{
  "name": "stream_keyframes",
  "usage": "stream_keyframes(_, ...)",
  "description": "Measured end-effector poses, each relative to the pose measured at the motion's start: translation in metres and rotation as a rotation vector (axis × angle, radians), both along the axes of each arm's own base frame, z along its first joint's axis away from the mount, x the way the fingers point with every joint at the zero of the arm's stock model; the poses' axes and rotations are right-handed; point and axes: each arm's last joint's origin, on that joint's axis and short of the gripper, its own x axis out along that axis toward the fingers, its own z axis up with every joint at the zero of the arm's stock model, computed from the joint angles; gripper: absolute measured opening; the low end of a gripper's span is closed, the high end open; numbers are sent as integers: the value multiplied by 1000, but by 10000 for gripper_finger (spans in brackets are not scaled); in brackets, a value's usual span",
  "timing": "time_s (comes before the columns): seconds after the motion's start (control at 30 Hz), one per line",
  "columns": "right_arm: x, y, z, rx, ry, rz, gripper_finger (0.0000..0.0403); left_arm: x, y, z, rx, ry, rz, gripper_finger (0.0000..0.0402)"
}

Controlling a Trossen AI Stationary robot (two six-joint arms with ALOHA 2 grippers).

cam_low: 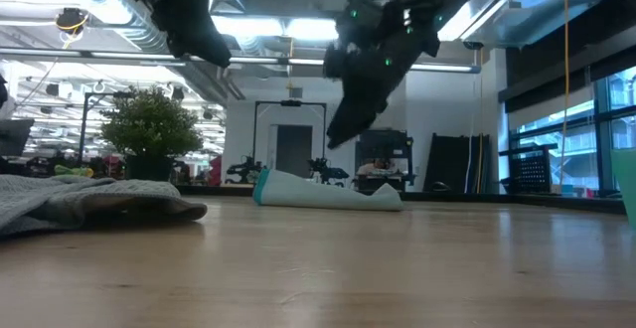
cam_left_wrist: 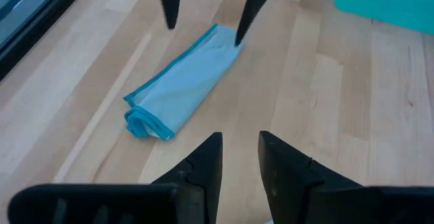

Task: Roll microfiber towels into tight, uniform cylinder then place into a basket
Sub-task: Put the rolled blue towel into the green bin

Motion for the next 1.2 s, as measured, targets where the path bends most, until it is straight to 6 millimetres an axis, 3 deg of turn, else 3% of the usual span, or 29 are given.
stream_keyframes(0.23,10,-6,-34,12,59,-7,388,0,0,0,0,0,0,90)
stream_keyframes(0.6,16,-13,-68,-53,127,-14,399,0,0,0,2,1,2,90)
stream_keyframes(1.0,23,-19,-90,-64,116,-18,399,0,0,0,2,1,2,90)
stream_keyframes(1.2,24,-19,-91,-67,114,5,399,0,0,0,2,0,3,90)
